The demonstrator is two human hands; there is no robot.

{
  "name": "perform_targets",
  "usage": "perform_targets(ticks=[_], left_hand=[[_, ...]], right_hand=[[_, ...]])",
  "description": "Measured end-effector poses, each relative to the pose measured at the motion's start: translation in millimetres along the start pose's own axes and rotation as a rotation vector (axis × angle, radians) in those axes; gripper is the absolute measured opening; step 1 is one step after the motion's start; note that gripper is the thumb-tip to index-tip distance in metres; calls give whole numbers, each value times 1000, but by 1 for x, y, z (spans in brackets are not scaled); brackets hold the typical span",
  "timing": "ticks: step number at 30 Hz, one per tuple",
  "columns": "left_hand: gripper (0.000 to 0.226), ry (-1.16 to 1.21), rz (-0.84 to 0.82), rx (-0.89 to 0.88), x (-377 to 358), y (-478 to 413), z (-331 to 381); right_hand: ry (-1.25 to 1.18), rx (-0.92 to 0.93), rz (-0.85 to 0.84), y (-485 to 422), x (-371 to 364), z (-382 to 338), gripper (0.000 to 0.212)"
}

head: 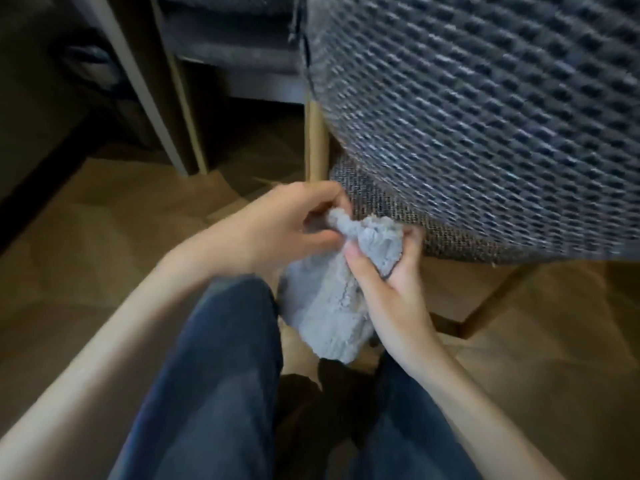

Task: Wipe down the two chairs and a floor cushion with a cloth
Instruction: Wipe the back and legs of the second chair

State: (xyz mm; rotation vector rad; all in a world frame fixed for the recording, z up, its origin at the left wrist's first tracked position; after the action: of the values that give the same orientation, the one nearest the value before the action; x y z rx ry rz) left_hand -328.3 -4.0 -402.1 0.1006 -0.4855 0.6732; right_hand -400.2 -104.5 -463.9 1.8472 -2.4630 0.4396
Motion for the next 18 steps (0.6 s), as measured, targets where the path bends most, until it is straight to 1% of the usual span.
perform_targets(ticks=[2, 6, 10, 14, 18], left_hand=[[10, 56, -23, 48, 33, 1, -14], [12, 178, -89, 168, 103, 0, -46], [15, 239, -34, 226, 167, -9, -69], [14, 279, 83, 262, 218, -17, -65], [12, 280, 169, 298, 257, -18, -32]], right_hand=[[51, 28, -89, -23, -31, -10, 32], [89, 38, -181, -72, -88, -30, 31], [75, -32, -253, -127, -132, -54, 28], [82, -105, -198, -168, -148, -88, 29], [49, -216, -142, -185, -151, -128, 29]])
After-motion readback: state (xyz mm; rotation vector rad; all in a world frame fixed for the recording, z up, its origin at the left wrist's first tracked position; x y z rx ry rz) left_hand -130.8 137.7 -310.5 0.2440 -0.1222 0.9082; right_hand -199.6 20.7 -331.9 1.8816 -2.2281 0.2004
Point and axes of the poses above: each hand's wrist, its own y-axis away from the middle knuckle, its own x-axis out of the back of the hand, z = x × y, the point moved 7 cm from there along -y, towards the middle knuckle, and after that the axes turned 14 degrees about y, right-handed, at the moved point
